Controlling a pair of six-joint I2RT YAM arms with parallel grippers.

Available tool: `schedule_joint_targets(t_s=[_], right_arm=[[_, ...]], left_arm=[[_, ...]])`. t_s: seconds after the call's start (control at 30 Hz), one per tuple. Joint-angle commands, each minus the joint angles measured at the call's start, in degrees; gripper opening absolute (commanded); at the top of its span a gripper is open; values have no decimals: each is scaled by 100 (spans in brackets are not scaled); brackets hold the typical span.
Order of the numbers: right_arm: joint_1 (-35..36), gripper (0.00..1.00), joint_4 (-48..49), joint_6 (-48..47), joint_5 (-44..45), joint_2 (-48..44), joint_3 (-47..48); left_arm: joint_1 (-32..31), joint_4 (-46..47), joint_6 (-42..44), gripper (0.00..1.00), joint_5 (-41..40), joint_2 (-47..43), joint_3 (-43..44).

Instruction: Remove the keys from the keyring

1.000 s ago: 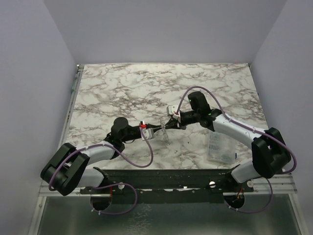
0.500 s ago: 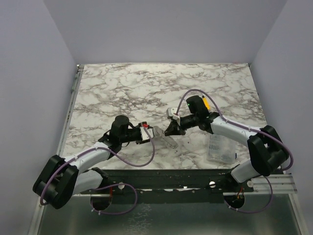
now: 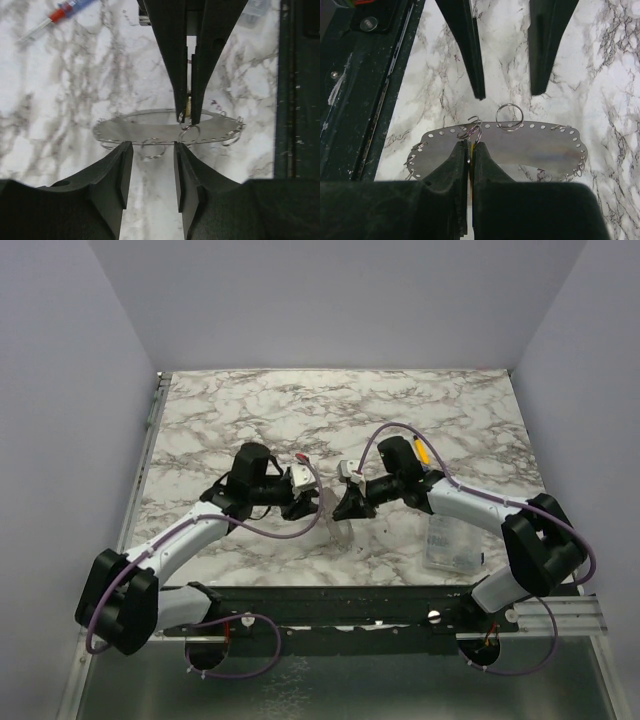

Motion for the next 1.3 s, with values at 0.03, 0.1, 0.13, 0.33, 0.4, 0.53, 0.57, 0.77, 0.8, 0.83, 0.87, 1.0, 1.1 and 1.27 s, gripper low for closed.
schedule_joint_targets(t_s=[0.03, 0.1, 0.13, 0.33, 0.4, 0.53, 0.57, 0.77, 0.8, 0.83, 0.87, 1.0, 1.1, 1.27], right_arm=[[42, 1, 171, 115, -210, 76, -107], [41, 1, 171, 90, -196, 80, -95], [43, 1, 171, 99, -193, 96, -86], [37, 1, 233, 123, -192, 128, -62], [38, 1, 234, 136, -212, 145, -49], [37, 1, 233, 204, -233, 240, -5], [37, 1, 237, 206, -249, 269, 4], [36, 1, 233, 204, -295, 365, 11], [37, 1, 233, 199, -280, 362, 13], [38, 1, 233, 194, -262, 358, 2], [42, 1, 233, 197, -244, 349, -7], [32, 1, 233, 221, -186, 300, 18], [37, 1, 233, 220, -164, 278, 12], [37, 1, 233, 207, -149, 243, 0]], left_arm=[[153, -723, -1420, 42, 1196, 595, 311], [168, -866, -1515, 42, 1391, 558, 418], [194, -1047, -1524, 42, 1419, 616, 566], [868, -2331, -1806, 46, 1590, 1075, 1731], [893, -2981, -1220, 50, 1341, 1004, 2016], [956, -3725, -621, 55, 664, 858, 2404], [1003, -4154, -417, 54, 660, 1035, 2639], [1106, -6953, 1966, 63, 1409, 2327, 3955], [1112, -6980, 2172, 63, 1565, 2381, 3939], [1113, -6951, 2360, 62, 1764, 2428, 3882], [1111, -6839, 2414, 60, 2006, 2468, 3806], [1090, -6576, 2905, 50, 3007, 2681, 3540], [1078, -6666, 3189, 45, 3333, 2958, 3583], [1076, -7608, 4441, 43, 3377, 3502, 3662]])
